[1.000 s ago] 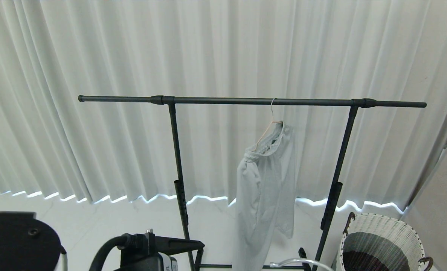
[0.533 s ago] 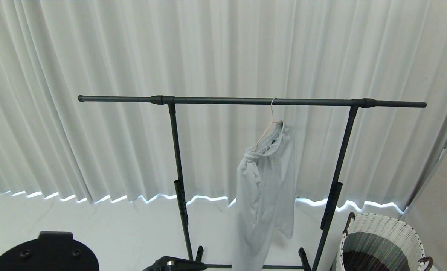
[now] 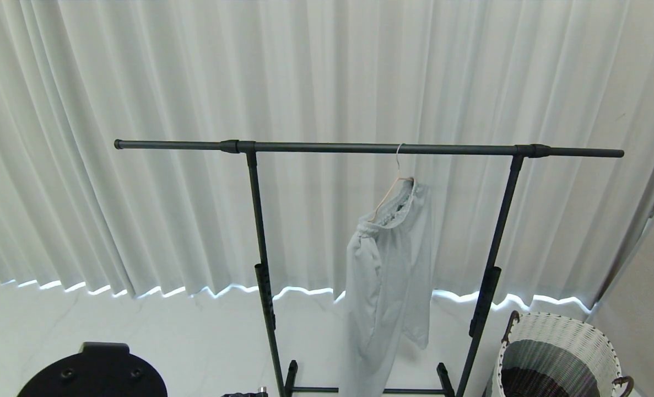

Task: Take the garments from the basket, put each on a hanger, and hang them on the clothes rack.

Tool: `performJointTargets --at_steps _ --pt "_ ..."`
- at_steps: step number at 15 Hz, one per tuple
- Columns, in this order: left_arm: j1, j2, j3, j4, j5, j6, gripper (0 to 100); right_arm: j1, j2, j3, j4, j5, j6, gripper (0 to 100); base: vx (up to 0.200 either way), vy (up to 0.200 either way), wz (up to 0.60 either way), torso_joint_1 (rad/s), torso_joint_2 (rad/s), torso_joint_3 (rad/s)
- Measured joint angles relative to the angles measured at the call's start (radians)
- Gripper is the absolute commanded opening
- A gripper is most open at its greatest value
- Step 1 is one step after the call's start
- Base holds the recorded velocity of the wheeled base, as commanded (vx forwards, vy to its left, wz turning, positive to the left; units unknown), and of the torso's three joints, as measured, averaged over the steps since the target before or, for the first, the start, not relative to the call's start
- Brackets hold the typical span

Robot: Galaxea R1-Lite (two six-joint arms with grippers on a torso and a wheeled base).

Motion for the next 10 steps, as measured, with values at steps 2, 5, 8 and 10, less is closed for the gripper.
performJointTargets --at_steps 2,5,8,10 --pt "0.000 0.001 0.000 0.000 0.000 0.000 0 -0.004 0.000 0.000 0.000 -0.001 0.005 0 0.000 0.000 0.00 0.000 0.00 0.000" --pt "0.001 0.001 0.000 -0.001 0.000 0.000 0 -0.015 -0.002 0.000 -0.001 -0.004 0.008 0 0.000 0.000 0.00 0.000 0.00 0.000" --pt "0.003 0.001 0.000 0.000 0.005 0.000 0 -0.019 -0.004 0.002 -0.005 -0.050 0.008 100 0.000 0.000 0.00 0.000 0.00 0.000" --pt "0.004 0.001 0.004 0.000 0.023 0.000 0 -0.031 -0.004 0.004 -0.002 -0.101 0.007 100 0.000 0.000 0.00 0.000 0.00 0.000"
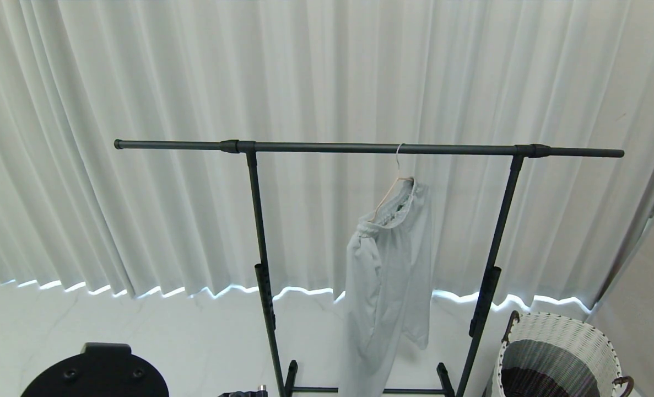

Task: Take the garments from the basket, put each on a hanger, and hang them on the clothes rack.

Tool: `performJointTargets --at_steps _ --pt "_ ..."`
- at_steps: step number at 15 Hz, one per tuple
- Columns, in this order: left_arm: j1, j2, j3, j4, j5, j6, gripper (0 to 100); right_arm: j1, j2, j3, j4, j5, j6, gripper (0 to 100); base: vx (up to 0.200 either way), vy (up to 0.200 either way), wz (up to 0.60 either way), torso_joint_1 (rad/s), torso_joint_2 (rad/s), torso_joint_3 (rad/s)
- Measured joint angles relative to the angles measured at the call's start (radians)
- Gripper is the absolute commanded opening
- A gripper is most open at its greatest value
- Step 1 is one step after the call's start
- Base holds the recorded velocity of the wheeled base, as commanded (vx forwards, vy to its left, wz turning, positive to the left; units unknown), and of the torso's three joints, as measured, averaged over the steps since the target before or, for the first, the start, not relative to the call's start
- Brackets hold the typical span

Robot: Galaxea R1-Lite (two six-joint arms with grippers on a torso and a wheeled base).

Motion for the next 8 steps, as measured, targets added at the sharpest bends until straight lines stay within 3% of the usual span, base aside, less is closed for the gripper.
performJointTargets --at_steps 3,5,8 --pt "0.003 -0.002 0.010 0.000 0.095 0.000 0 -0.068 -0.003 0.005 0.001 -0.071 0.000 100 0.000 0.000 0.00 0.000 0.00 0.000" --pt "0.011 -0.002 0.011 -0.001 0.259 -0.018 0 -0.140 -0.013 0.007 0.003 -0.092 -0.002 100 0.000 0.000 0.00 0.000 0.00 0.000" --pt "0.038 0.000 -0.022 -0.007 0.409 -0.164 0 -0.185 -0.017 0.003 0.004 -0.096 -0.005 100 0.000 0.000 0.00 0.000 0.00 0.000"
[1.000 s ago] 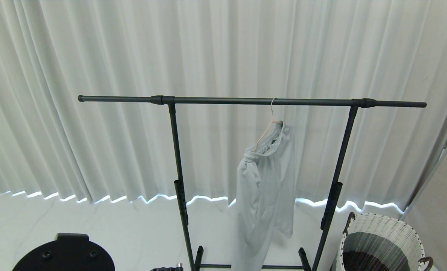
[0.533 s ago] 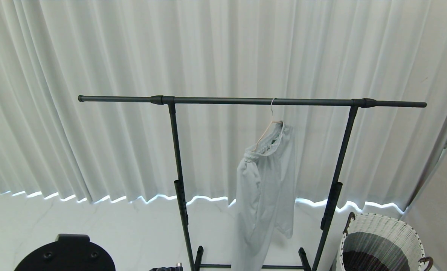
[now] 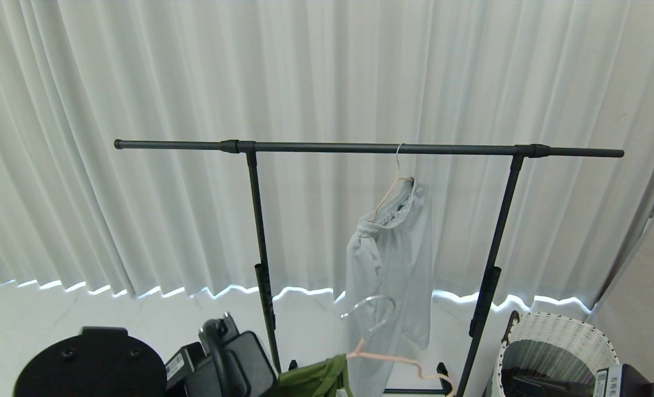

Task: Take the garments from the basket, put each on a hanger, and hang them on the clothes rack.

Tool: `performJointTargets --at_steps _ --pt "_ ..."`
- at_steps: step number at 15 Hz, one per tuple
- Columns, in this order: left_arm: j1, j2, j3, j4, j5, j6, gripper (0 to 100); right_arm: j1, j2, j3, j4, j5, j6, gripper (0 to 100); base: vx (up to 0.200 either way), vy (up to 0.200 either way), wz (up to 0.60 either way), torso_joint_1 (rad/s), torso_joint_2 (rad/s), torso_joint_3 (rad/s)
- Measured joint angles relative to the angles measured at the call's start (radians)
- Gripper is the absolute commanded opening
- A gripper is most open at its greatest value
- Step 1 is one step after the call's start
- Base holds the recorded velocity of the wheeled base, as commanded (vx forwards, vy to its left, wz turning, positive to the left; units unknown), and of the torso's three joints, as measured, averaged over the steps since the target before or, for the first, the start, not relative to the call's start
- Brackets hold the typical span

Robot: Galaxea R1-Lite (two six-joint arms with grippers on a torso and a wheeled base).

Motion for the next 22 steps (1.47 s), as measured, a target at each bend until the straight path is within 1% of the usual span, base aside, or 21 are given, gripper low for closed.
performJointTargets --at_steps 2,3,7,8,9,11,13,15,17,20,22 --pt "0.004 0.002 -0.045 -0.001 0.053 -0.064 0 -0.005 0.015 -0.011 0.000 0.000 0.004 100 0.000 0.000 0.00 0.000 0.00 0.000" --pt "0.005 0.003 -0.078 -0.001 0.071 -0.078 0 -0.006 0.033 -0.026 -0.001 0.000 0.023 100 0.000 0.000 0.00 0.000 0.00 0.000" --pt "0.011 0.003 -0.192 -0.004 0.087 -0.093 0 -0.012 0.143 -0.124 -0.004 -0.014 0.198 100 0.000 0.000 0.00 0.000 0.00 0.000" --pt "0.012 0.004 -0.207 -0.019 0.087 -0.093 0 -0.018 0.176 -0.152 -0.008 -0.022 0.221 100 0.000 0.000 0.00 0.000 0.00 0.000" --pt "0.014 0.007 -0.220 -0.057 0.088 -0.093 0 -0.027 0.214 -0.179 -0.019 -0.031 0.234 100 0.000 0.000 0.00 0.000 0.00 0.000" --pt "0.031 0.018 -0.230 -0.149 0.105 -0.090 0 -0.045 0.294 -0.225 -0.082 -0.051 0.243 100 0.000 0.000 0.00 0.000 0.00 0.000" --pt "0.037 0.029 -0.234 -0.167 0.118 -0.090 0 -0.062 0.375 -0.256 -0.150 -0.074 0.245 100 0.000 0.000 0.00 0.000 0.00 0.000" --pt "0.039 0.034 -0.236 -0.168 0.118 -0.091 0 -0.097 0.449 -0.289 -0.192 -0.087 0.243 100 0.000 0.000 0.00 0.000 0.00 0.000" --pt "0.039 0.039 -0.239 -0.170 0.118 -0.093 0 -0.121 0.500 -0.307 -0.196 -0.091 0.236 100 0.000 0.000 0.00 0.000 0.00 0.000" --pt "0.039 0.041 -0.241 -0.172 0.114 -0.095 0 -0.128 0.544 -0.309 -0.197 -0.093 0.214 100 0.000 0.000 0.00 0.000 0.00 0.000" --pt "0.039 0.045 -0.242 -0.206 0.113 -0.095 0 -0.130 0.570 -0.308 -0.199 -0.118 0.209 100 0.000 0.000 0.00 0.000 0.00 0.000"
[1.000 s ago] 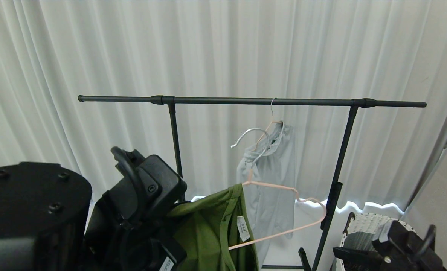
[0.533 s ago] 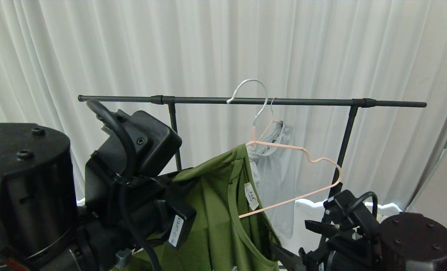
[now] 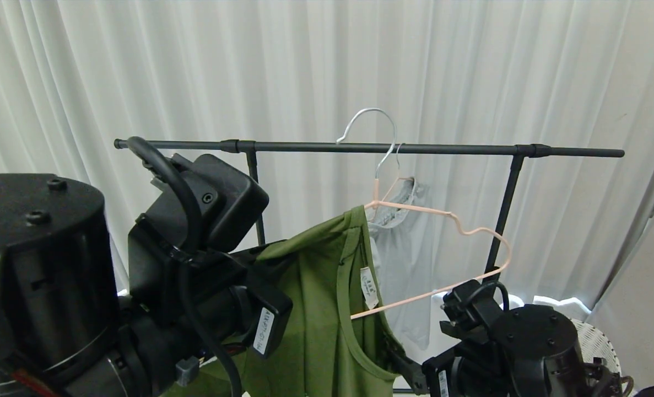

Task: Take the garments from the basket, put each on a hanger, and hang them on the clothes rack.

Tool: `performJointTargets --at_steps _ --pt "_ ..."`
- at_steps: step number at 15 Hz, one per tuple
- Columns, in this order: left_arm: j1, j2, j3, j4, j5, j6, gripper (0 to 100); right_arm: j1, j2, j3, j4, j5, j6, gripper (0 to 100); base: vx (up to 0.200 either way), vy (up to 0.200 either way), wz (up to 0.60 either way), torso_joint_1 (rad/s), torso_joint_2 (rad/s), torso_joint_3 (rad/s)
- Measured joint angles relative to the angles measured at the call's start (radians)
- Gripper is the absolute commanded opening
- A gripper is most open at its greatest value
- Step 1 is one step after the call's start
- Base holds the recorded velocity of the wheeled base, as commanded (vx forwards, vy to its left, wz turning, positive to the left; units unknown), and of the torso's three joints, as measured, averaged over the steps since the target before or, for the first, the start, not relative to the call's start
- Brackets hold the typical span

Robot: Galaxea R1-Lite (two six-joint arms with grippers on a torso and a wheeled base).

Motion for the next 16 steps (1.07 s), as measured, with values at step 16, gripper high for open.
performJointTargets --at_steps 16 --pt "0.071 -0.030 0.315 -0.102 0.006 0.130 0 -0.361 -0.091 0.111 -0.127 0.088 -0.263 100 0.000 0.000 0.00 0.000 0.00 0.000"
